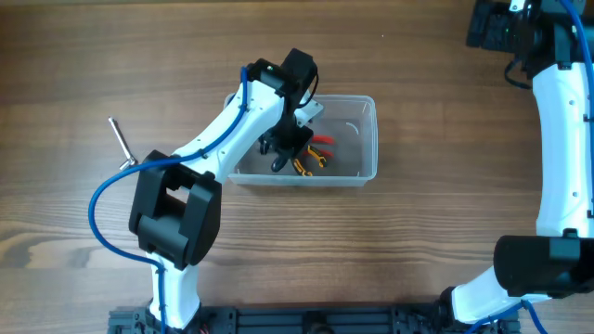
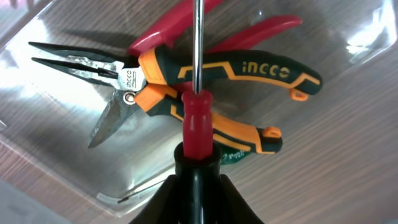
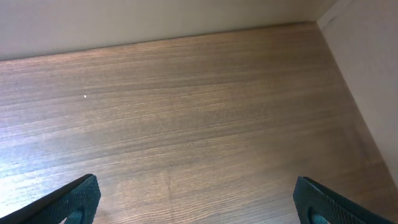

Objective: Pack container
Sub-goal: 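Carry the screwdriver over the container with the left gripper, then lower the screwdriver into the container and open the left gripper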

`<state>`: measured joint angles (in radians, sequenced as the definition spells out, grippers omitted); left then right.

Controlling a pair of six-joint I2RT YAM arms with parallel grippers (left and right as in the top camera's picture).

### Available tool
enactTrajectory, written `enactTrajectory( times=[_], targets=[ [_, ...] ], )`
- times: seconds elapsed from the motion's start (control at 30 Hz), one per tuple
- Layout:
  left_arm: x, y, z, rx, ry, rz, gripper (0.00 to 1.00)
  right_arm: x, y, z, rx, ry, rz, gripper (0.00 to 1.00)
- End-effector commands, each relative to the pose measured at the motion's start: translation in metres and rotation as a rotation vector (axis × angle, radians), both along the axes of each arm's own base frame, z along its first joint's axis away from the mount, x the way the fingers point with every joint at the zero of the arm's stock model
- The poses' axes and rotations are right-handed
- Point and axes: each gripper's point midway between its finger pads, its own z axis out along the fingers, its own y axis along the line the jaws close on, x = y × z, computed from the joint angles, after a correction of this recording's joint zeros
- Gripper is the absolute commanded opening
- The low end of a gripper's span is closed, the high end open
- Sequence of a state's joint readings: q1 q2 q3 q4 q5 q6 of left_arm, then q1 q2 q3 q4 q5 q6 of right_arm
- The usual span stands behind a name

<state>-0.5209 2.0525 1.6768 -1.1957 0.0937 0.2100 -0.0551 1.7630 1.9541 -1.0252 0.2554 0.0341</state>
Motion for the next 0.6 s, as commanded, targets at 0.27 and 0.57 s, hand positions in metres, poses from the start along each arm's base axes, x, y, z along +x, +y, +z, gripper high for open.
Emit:
enactTrajectory(
  times=[0.27, 0.57],
  targets=[
    [0.023, 0.03, -0.009, 0.178, -0.117, -0.019, 0.4, -0.001, 0.0, 0.012, 0.005, -0.035, -0.016, 1.0],
    [0.033, 0.024, 0.035, 0.131, -0.19, 0.075, 0.39, -0.001, 0.0, 0.012, 0.005, -0.035, -0.016, 1.0]
  ],
)
